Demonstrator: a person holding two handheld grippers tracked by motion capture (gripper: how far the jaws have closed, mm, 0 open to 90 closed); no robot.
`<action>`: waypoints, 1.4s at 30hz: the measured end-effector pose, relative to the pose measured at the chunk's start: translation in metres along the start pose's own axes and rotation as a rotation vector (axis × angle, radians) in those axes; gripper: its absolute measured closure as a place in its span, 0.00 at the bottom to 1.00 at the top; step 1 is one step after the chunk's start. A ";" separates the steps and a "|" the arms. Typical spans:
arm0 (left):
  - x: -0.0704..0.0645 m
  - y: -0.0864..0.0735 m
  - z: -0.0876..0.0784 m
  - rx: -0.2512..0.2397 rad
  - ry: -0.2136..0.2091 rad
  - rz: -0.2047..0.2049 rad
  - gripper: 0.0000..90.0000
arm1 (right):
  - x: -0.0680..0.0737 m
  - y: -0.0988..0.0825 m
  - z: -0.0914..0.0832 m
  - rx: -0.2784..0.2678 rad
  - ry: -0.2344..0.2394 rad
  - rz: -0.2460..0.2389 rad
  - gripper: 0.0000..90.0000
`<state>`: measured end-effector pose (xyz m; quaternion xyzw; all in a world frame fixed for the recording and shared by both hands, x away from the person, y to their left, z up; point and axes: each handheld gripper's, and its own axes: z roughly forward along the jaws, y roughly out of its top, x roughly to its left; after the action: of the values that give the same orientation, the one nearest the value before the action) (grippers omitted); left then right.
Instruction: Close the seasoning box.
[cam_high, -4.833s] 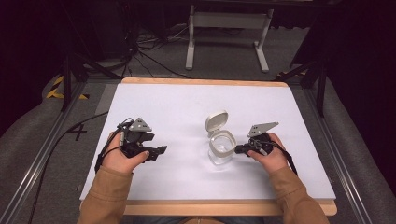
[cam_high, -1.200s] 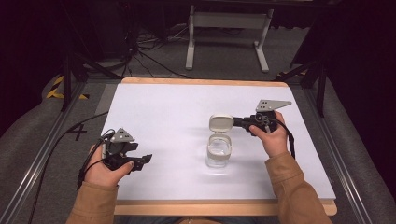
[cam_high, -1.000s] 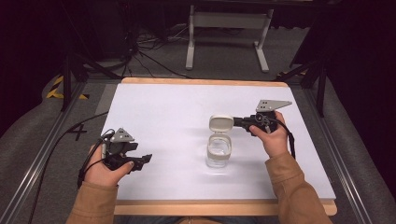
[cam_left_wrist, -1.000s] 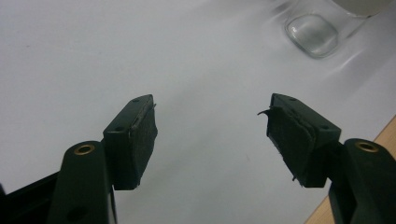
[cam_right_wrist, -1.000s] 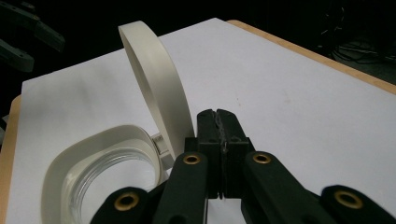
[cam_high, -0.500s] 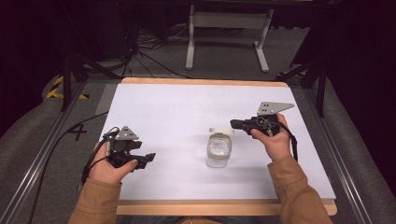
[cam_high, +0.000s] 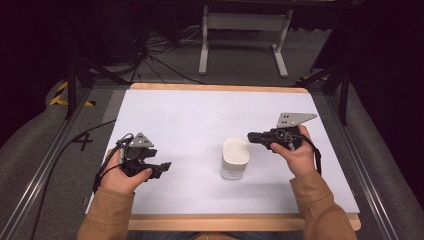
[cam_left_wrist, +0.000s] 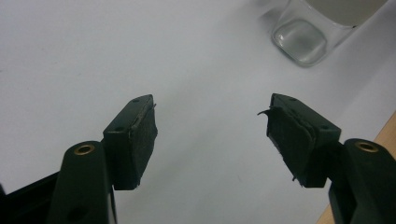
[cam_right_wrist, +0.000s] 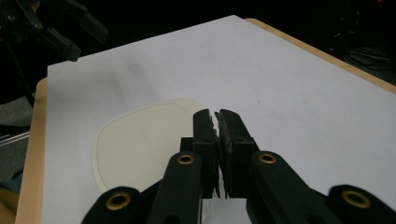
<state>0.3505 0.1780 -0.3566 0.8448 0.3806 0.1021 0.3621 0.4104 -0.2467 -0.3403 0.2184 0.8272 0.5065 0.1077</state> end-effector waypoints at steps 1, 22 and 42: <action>0.000 0.001 0.001 0.000 -0.002 0.001 0.37 | 0.000 0.000 -0.001 -0.004 -0.003 0.007 0.90; 0.002 0.020 0.016 -0.003 -0.013 0.041 0.37 | -0.005 -0.017 -0.059 0.007 -0.226 0.152 0.63; 0.013 0.021 0.029 0.015 -0.010 0.010 0.37 | -0.049 -0.075 -0.069 0.308 -0.406 0.331 0.57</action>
<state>0.3843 0.1630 -0.3644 0.8498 0.3753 0.0970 0.3572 0.4066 -0.3538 -0.3768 0.4607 0.8091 0.3317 0.1523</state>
